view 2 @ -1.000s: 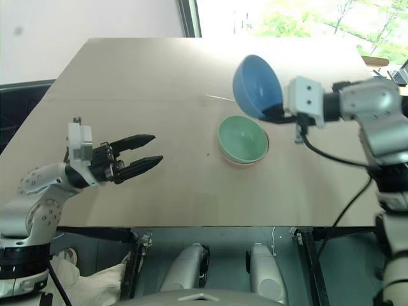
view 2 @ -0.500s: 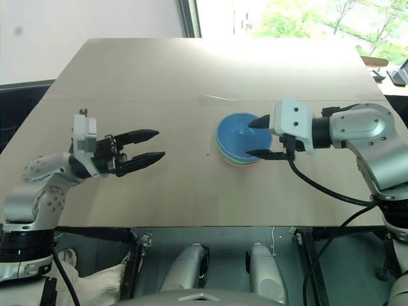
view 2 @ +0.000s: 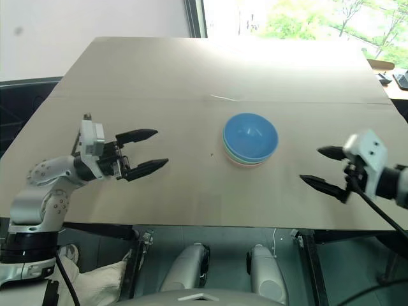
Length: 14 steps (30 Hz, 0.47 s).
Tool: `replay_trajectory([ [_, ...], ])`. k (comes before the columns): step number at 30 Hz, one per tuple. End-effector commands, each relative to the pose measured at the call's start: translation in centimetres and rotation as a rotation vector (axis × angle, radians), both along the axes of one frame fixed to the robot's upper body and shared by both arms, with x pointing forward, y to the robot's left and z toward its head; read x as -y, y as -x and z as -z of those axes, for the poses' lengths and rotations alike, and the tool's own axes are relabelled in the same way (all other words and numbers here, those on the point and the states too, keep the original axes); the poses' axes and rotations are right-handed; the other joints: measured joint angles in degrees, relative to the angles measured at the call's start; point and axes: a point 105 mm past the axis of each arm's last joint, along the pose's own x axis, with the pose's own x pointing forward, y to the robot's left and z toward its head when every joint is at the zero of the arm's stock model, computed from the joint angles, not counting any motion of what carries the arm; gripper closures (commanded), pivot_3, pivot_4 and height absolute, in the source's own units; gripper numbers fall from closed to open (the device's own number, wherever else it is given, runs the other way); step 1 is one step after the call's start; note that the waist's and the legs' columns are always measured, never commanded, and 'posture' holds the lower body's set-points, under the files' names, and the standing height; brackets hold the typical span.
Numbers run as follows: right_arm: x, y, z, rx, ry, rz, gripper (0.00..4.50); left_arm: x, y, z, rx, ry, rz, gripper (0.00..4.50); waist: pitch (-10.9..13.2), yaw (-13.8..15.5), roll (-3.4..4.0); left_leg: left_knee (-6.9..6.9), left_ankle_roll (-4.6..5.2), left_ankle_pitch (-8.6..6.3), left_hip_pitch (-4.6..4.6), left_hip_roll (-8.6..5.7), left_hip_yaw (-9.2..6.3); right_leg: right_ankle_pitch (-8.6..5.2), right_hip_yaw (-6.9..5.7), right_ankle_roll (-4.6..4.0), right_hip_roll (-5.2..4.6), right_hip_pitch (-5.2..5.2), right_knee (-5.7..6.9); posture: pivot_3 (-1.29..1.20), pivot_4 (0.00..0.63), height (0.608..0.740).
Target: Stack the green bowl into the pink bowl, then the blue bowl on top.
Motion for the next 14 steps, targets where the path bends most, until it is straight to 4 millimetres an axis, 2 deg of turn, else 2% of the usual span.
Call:
replay_trajectory([
  [1,1.6,1.6,-1.9,0.085,0.000,0.056,0.00,-0.8,1.3,-0.5,0.005,-0.043,-0.035,0.02,0.0,-0.4,0.02,-0.01,0.00,0.00,0.02,0.02,0.02,0.00,0.02,0.00,0.01,0.00,0.00,0.00,0.150,0.740],
  [6,2.4,2.4,-2.4,0.116,-0.014,0.114,0.00,-0.8,2.5,0.6,-0.068,-0.032,-0.028,0.02,0.0,-0.9,-0.01,-0.01,0.00,0.00,0.13,0.04,0.06,-0.01,0.06,0.01,0.02,0.10,0.00,0.00,0.150,0.740],
  [14,1.3,2.5,-3.6,0.187,-0.067,0.119,0.00,-0.8,3.1,0.7,-0.094,-0.038,0.014,0.02,0.0,-0.9,-0.01,-0.01,0.00,0.00,0.17,0.09,-0.03,-0.01,-0.05,0.02,0.06,0.32,-0.30,0.00,0.150,0.740],
])
